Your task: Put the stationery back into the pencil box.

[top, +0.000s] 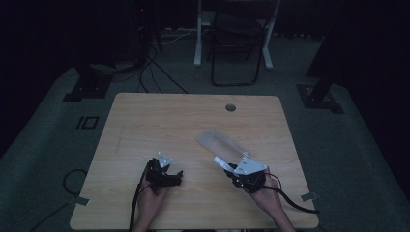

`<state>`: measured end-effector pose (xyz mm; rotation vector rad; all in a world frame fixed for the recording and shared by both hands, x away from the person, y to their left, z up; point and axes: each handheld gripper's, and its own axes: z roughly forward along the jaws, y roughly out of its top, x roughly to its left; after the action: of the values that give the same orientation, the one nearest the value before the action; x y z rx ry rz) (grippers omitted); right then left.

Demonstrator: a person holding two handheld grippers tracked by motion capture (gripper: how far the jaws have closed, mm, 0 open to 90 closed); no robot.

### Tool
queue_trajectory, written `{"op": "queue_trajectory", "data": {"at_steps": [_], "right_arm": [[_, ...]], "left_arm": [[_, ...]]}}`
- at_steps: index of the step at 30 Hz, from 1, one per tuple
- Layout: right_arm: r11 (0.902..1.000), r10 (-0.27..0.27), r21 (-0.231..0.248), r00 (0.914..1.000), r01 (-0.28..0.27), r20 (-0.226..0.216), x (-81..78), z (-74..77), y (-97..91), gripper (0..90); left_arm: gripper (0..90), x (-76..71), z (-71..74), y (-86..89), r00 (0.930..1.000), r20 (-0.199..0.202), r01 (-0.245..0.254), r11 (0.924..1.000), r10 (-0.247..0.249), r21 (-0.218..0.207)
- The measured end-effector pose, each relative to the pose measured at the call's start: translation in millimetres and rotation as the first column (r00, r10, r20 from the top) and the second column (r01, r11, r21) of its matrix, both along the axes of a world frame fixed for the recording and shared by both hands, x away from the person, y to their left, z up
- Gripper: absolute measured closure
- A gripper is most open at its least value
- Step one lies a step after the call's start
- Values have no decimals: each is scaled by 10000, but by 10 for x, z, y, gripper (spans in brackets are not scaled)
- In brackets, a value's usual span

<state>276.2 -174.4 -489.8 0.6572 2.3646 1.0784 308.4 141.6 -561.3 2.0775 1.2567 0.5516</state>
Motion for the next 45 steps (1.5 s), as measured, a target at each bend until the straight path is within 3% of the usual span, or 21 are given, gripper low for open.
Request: {"op": "queue_trajectory", "data": {"at_steps": [45], "right_arm": [[9983,-579,38,9983,579,-75,209,-39,-153,714]], "left_arm": [[108,0,0,0,10000,4,-4,10000,4,-6]]}}
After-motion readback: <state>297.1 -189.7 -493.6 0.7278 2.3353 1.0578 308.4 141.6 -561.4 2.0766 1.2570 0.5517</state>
